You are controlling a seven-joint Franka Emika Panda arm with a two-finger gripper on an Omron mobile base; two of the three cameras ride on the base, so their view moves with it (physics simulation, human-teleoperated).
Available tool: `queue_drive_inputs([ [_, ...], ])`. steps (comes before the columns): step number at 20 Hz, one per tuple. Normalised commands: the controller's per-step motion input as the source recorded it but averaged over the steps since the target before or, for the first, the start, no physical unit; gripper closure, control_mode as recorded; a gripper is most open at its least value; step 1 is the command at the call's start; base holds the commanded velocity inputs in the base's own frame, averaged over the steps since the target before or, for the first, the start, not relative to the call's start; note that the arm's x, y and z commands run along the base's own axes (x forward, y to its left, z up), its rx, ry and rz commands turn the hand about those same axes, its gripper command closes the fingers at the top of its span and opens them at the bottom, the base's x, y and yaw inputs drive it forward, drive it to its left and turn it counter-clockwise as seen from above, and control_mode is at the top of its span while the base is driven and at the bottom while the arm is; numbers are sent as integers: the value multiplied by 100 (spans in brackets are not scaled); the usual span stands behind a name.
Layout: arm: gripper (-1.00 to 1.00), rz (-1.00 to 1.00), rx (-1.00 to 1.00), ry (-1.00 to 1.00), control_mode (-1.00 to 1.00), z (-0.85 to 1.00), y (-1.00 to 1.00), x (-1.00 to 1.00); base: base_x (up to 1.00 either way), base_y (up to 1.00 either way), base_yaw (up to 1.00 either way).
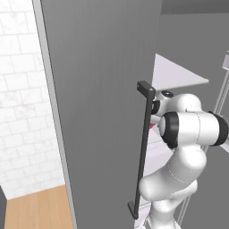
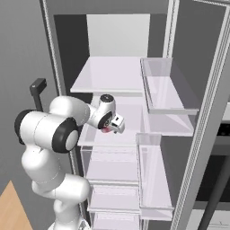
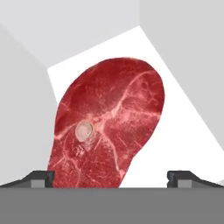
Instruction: Place one carrot and one steak in each tupperware on the nearby counter, to pack two identical lunches.
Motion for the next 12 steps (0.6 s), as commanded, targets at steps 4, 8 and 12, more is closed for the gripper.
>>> queue_drive_inputs([
  [4, -100, 0, -2, 0, -100, -43, -45, -32, 0, 0, 0],
  [8, -100, -1, -7, 0, -100, -47, -48, -38, 0, 0, 0],
  [12, -100, 0, -8, 0, -100, -41, -53, -63, 0, 0, 0],
])
